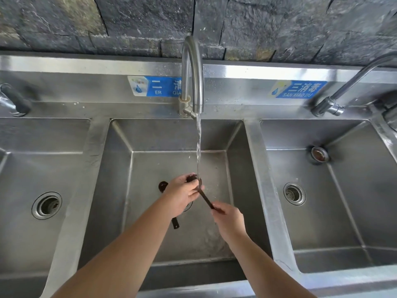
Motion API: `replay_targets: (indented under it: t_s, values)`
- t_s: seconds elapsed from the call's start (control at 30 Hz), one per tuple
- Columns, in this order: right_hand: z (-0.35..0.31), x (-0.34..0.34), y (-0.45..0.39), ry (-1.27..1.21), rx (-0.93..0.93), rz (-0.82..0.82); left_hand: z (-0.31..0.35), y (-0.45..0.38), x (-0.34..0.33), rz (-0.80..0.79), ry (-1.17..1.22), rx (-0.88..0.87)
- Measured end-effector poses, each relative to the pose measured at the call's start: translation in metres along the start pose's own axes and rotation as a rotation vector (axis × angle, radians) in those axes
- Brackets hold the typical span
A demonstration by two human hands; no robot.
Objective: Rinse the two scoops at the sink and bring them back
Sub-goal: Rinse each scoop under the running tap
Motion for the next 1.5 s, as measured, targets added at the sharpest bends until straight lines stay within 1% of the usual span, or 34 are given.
replay_targets:
  t_s: [0.1, 0.13, 0.17, 0.2, 0.27, 0.33, 0.43, 0.53, 0.63, 0.73, 0.87, 1.03, 1.13, 1.2, 1.27, 1.37, 1.5]
  values:
    - [0.012, 0.011, 0.006, 0.097, 0.019, 0.048, 0.004, 0.005, -0.014, -0.061, -0.06, -0.034]
    - [0.017, 0.014, 0.008, 0.081, -0.002, 0.05, 0.006, 0.006, -0.015, -0.065, -0.059, -0.034]
    - [0.023, 0.016, 0.009, 0.014, -0.036, 0.058, 0.008, 0.006, -0.015, -0.064, -0.056, -0.036]
    - [0.03, 0.02, 0.009, -0.122, -0.091, 0.08, 0.011, 0.006, -0.014, -0.06, -0.053, -0.042]
    - [0.043, 0.02, 0.011, -0.521, -0.239, 0.109, 0.017, 0.006, -0.01, -0.045, -0.023, -0.05]
    - [0.042, 0.016, 0.012, -0.831, -0.306, 0.089, 0.026, 0.006, -0.005, -0.031, 0.056, -0.066]
    - [0.023, 0.012, 0.005, -1.055, -0.285, 0.059, 0.045, 0.008, 0.004, 0.012, 0.171, -0.101]
    - [0.0, 0.003, -0.001, -1.171, -0.273, 0.027, 0.065, 0.01, 0.016, 0.067, 0.23, -0.132]
    - [-0.024, -0.008, -0.006, -1.221, -0.264, -0.007, 0.086, 0.015, 0.028, 0.095, 0.251, -0.168]
    - [-0.048, -0.02, -0.011, -1.262, -0.246, -0.025, 0.108, 0.022, 0.044, 0.157, 0.329, -0.214]
    - [-0.078, -0.041, -0.017, -1.279, -0.231, -0.113, 0.132, 0.038, 0.066, 0.175, 0.376, -0.304]
    - [-0.104, -0.065, -0.021, -1.268, -0.212, -0.214, 0.14, 0.053, 0.102, 0.236, 0.46, -0.352]
    - [-0.104, -0.068, -0.017, -1.243, -0.214, -0.239, 0.136, 0.054, 0.112, 0.271, 0.467, -0.368]
    - [-0.097, -0.061, -0.012, -1.179, -0.227, -0.222, 0.13, 0.052, 0.108, 0.278, 0.458, -0.363]
    - [-0.086, -0.047, -0.004, -1.143, -0.216, -0.19, 0.122, 0.047, 0.096, 0.264, 0.4, -0.351]
    - [-0.064, -0.015, 0.009, -1.193, -0.197, -0.113, 0.109, 0.037, 0.066, 0.21, 0.332, -0.303]
    - [-0.025, 0.021, 0.026, -1.263, -0.222, -0.01, 0.086, 0.021, 0.02, 0.13, 0.262, -0.2]
Point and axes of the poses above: each hand's wrist, its own y-axis away from the middle knuckle, its own x-axis out of the back of the hand, z = x × y, the point moved 8 cm from there along -y, towards the middle knuckle, and after that the axes turned 11 degrees about -y, right-handed, at the moved point
